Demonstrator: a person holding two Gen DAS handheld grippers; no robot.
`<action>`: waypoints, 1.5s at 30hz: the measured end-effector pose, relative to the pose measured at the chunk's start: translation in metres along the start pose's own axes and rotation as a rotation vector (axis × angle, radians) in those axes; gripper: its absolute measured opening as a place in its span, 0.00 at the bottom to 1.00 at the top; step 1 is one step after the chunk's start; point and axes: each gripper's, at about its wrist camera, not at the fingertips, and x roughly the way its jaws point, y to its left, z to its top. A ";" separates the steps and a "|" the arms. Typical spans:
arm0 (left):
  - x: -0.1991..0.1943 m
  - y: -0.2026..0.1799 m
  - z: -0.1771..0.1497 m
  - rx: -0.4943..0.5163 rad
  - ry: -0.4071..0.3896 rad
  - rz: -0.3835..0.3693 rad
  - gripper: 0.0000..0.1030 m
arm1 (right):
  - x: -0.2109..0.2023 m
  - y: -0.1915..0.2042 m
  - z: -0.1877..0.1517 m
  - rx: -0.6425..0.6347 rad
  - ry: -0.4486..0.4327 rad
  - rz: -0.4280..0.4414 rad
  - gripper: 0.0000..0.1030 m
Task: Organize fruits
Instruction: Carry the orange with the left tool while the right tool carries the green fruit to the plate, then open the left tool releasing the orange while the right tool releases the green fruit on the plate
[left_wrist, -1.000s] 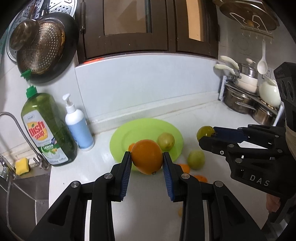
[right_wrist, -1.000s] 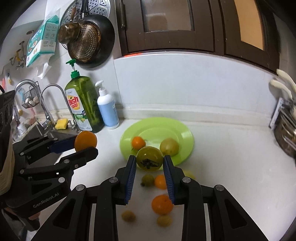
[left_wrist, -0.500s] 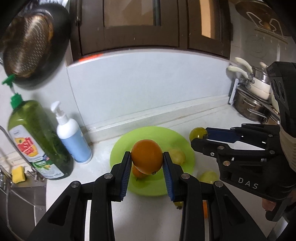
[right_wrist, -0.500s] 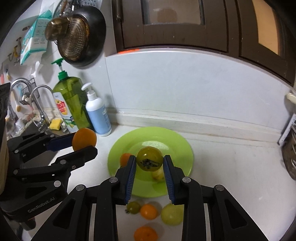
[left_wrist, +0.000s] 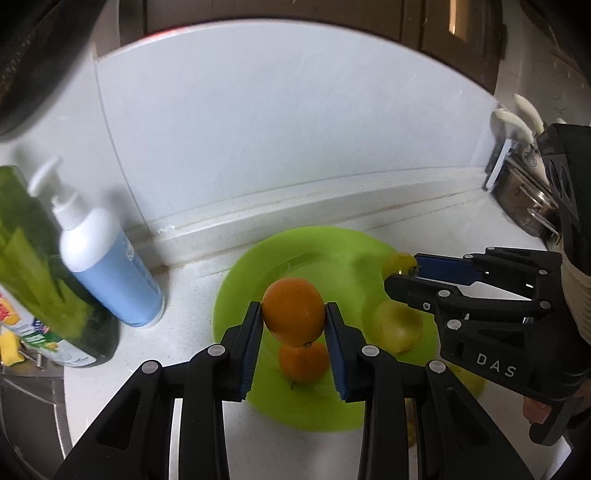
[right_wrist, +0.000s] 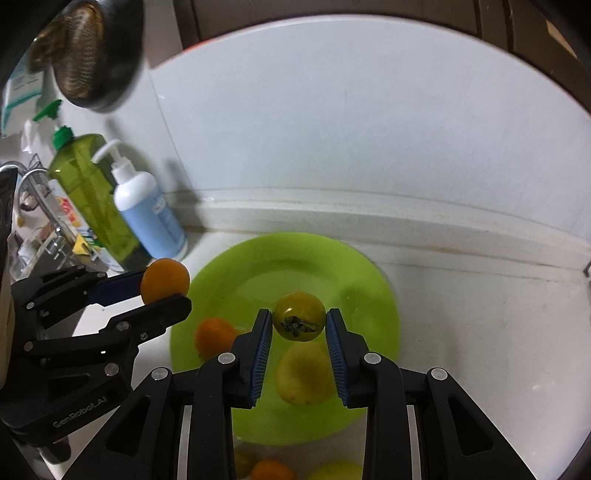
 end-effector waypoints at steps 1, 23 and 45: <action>0.006 0.002 0.000 -0.001 0.014 -0.002 0.32 | 0.004 0.000 0.001 -0.002 0.008 -0.004 0.30; 0.057 0.013 0.003 -0.038 0.127 -0.021 0.32 | 0.053 -0.012 0.006 0.019 0.130 -0.005 0.30; -0.038 -0.002 -0.007 -0.058 -0.044 0.035 0.47 | -0.032 0.003 -0.010 0.014 -0.051 -0.004 0.31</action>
